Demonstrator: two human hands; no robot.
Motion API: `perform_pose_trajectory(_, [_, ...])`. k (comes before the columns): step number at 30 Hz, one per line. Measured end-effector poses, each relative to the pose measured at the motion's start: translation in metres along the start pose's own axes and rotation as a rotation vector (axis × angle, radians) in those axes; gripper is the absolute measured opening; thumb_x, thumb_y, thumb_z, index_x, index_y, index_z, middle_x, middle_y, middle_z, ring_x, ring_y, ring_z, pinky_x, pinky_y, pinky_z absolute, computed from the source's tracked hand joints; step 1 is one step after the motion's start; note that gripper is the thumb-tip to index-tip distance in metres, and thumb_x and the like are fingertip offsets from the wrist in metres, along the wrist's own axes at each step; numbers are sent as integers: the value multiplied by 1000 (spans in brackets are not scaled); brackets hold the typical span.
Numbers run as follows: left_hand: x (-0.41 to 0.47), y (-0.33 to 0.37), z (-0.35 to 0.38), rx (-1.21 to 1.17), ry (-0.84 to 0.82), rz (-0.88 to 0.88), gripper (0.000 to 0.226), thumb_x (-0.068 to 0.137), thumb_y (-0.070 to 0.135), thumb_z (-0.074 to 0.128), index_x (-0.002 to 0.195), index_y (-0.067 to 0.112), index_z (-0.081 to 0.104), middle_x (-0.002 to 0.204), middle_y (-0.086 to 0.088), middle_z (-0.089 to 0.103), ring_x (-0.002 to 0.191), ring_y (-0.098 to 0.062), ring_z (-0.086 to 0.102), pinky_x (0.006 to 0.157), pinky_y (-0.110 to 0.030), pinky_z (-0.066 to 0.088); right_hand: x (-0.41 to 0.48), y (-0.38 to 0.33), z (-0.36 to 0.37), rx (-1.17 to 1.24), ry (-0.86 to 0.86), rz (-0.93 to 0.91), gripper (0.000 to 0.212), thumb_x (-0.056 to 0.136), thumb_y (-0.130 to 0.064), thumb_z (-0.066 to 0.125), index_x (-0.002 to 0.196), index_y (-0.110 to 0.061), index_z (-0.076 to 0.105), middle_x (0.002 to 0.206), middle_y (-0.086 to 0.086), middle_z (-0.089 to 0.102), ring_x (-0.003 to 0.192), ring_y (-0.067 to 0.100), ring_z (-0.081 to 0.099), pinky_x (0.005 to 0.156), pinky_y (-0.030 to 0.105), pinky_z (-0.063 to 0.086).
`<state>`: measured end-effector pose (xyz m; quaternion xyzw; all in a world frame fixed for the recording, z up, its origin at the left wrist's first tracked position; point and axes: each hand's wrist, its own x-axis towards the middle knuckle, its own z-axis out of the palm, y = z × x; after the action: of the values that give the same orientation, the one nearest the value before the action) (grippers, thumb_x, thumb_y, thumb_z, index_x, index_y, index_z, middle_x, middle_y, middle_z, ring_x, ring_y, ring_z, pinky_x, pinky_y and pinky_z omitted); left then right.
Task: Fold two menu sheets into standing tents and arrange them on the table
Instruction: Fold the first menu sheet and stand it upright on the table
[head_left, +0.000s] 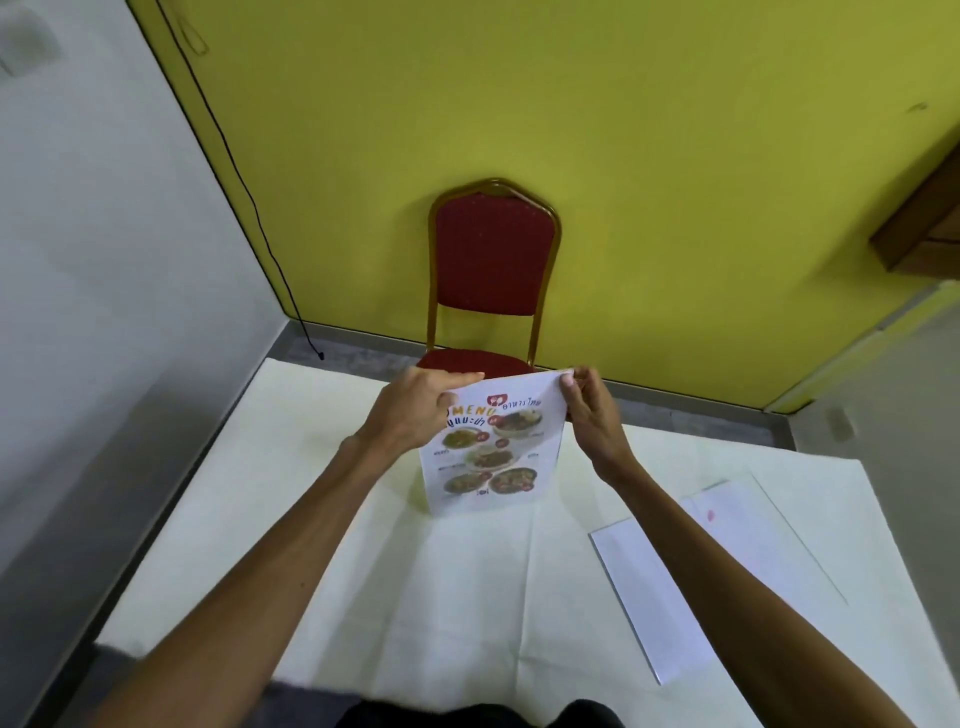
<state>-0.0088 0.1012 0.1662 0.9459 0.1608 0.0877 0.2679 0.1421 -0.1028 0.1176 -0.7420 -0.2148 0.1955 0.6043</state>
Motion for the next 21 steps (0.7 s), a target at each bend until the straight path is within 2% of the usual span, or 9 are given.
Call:
perform_pose_trajectory(2, [2, -4, 6, -9, 50, 48, 45, 92, 6, 56, 129, 29, 64, 101, 0, 71, 85, -22, 63, 60, -30, 45, -3, 3, -1, 6, 26, 19, 31, 93, -53, 50, 92, -23, 53, 84, -1, 58, 78, 16, 56, 69, 45, 48])
perform_pose_trajectory(5, [-3, -10, 21, -90, 239, 59, 43, 92, 6, 60, 133, 16, 61, 128, -4, 63, 112, -21, 61, 86, -39, 56, -9, 16, -3, -10, 27, 66, 32, 92, -53, 52, 105, -24, 59, 103, 3, 69, 95, 23, 68, 82, 49, 57])
perform_pose_trajectory(7, [-13, -10, 36, -189, 365, 0, 55, 91, 9, 64, 144, 10, 47, 146, -11, 48, 131, -17, 47, 101, -25, 49, -19, 28, -1, -39, 4, 105, 29, 95, -47, 50, 108, -23, 59, 107, 2, 69, 99, 21, 68, 84, 48, 58])
perform_pose_trajectory(8, [-19, -10, 43, -248, 407, -53, 65, 91, 10, 66, 149, 9, 38, 151, -14, 40, 137, -16, 39, 102, -17, 44, -26, 35, 1, -51, -6, 123, 27, 97, -42, 49, 112, -22, 59, 109, 1, 69, 101, 20, 68, 84, 45, 58])
perform_pose_trajectory(9, [-25, -10, 49, -307, 433, -108, 76, 90, 11, 69, 154, 11, 28, 154, -15, 35, 141, -18, 34, 102, -16, 43, -32, 42, 4, -65, -16, 143, 27, 98, -38, 48, 116, -20, 58, 112, 0, 69, 103, 19, 67, 83, 39, 58])
perform_pose_trajectory(12, [-44, -20, 72, -451, 399, -237, 101, 84, 13, 76, 157, 24, 6, 149, -10, 38, 135, -23, 45, 101, -41, 51, -49, 63, 15, -125, -57, 197, 32, 100, -34, 45, 128, -19, 50, 124, 0, 65, 109, 19, 64, 86, 32, 54])
perform_pose_trajectory(16, [-69, -30, 108, -540, 268, -310, 109, 78, 11, 80, 156, 29, 4, 150, -3, 42, 133, -18, 49, 101, -48, 50, -66, 81, 23, -216, -109, 213, 41, 100, -20, 45, 140, -19, 34, 133, -1, 57, 112, 20, 60, 86, 17, 50])
perform_pose_trajectory(19, [-84, -30, 125, -613, 207, -355, 108, 76, 10, 82, 154, 30, 10, 148, 1, 44, 129, -13, 52, 96, -43, 55, -72, 87, 26, -261, -109, 247, 53, 96, -9, 47, 144, -18, 25, 140, 6, 51, 121, 28, 56, 100, 36, 46])
perform_pose_trajectory(21, [-88, -30, 131, -649, 186, -356, 107, 74, 9, 82, 153, 31, 12, 145, 4, 47, 125, -11, 55, 90, -34, 58, -73, 86, 31, -270, -103, 263, 56, 94, -6, 47, 143, -17, 23, 141, 8, 51, 122, 31, 54, 101, 41, 44])
